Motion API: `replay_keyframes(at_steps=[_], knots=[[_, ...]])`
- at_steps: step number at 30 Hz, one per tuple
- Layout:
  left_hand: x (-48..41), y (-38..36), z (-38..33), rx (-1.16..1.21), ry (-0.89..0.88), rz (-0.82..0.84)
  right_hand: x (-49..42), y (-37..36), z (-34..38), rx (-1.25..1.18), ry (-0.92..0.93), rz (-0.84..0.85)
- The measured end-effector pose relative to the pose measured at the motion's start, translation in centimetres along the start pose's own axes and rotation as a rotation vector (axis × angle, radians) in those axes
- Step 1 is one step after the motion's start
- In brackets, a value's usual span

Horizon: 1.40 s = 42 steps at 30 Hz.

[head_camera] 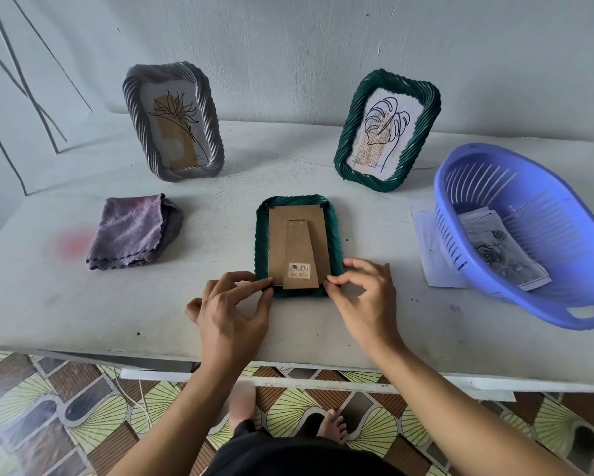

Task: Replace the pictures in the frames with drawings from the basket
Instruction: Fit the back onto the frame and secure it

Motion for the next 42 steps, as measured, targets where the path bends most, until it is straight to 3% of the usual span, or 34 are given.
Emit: replay_keyframes(at_steps=[13, 18, 22, 27, 31, 35, 42], knots=[[-2.7, -0.3, -0.3, -0.004, 0.052, 0.132, -2.3, 0.7, 1.0, 0.096, -0.078, 0.075], [-4.8, -0.7, -3.8, 0.005, -0.156, 0.163, -4.0, 0.9, 1.2, 0.133, -0.028, 0.085], [-4.9, -3.7, -6.8, -0.165, -0.305, 0.316, -5.9, -0.4, 0.4, 0.390, -0.069, 0.159], [-5.0, -5.7, -7.5, -0.302, -0.426, 0.333, -6.6, -1.6, 0.9, 0.427, -0.087, 0.149], [-5.3, -5.7, -7.6, -0.300, -0.459, 0.357, -6.9, -1.6, 0.3, 0.268, -0.150, 0.146], [-5.9, -5.0, -8.3, -0.226, -0.454, 0.382, -6.7, -0.2, 1.0, -0.141, -0.177, 0.134], [-7.1, -1.5, -11.1, 0.062, -0.291, 0.305, -6.8, 0.7, 6.3, -0.456, -0.035, 0.119]])
Point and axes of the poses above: each hand's wrist, its own x-axis away from the middle knuckle, its own y-axis out of the back of the hand, z = x × y, the point moved 10 cm from there along -x, towards the middle knuckle, and after that the axes turned 4 degrees about -y, right-handed, at the moved point
